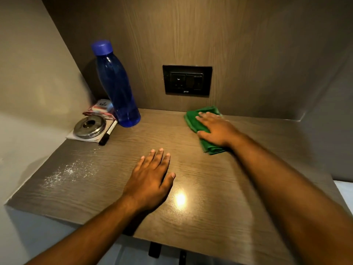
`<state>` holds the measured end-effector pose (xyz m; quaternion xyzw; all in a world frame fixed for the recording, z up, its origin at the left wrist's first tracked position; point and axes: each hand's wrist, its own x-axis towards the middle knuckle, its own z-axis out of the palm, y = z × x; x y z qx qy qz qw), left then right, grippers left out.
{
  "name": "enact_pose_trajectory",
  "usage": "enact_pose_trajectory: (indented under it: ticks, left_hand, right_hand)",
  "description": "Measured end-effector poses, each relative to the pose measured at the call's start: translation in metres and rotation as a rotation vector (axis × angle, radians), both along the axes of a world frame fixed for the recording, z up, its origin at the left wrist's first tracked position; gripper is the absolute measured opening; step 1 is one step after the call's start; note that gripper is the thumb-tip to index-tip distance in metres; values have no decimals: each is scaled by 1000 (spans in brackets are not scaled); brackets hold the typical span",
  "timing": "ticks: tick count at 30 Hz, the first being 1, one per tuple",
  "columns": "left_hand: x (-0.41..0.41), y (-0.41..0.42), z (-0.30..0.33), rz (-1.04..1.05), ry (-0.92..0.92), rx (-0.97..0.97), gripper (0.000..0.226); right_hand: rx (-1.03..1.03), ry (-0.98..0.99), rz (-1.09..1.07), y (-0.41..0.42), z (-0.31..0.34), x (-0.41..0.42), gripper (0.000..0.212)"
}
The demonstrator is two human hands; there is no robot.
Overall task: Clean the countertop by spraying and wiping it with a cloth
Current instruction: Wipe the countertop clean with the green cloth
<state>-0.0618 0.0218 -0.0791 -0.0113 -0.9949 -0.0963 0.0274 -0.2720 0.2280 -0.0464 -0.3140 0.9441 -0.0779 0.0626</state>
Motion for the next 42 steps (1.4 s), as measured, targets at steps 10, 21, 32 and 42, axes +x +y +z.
enact_pose_trajectory:
  ticks: [10, 21, 32, 42]
  left_hand:
    - [0, 3, 3, 6, -28, 27, 68]
    - [-4, -1, -1, -10, -27, 50, 68]
    - [5, 0, 6, -16, 26, 186, 61]
    - [75, -80, 26, 163, 194, 680, 43]
  right_hand:
    - [14, 13, -884, 151, -16, 37, 79]
    - [31, 24, -303, -11, -21, 191, 79]
    - [39, 24, -921, 103, -11, 245, 77]
    - [-350, -192, -316, -182, -7, 271, 60]
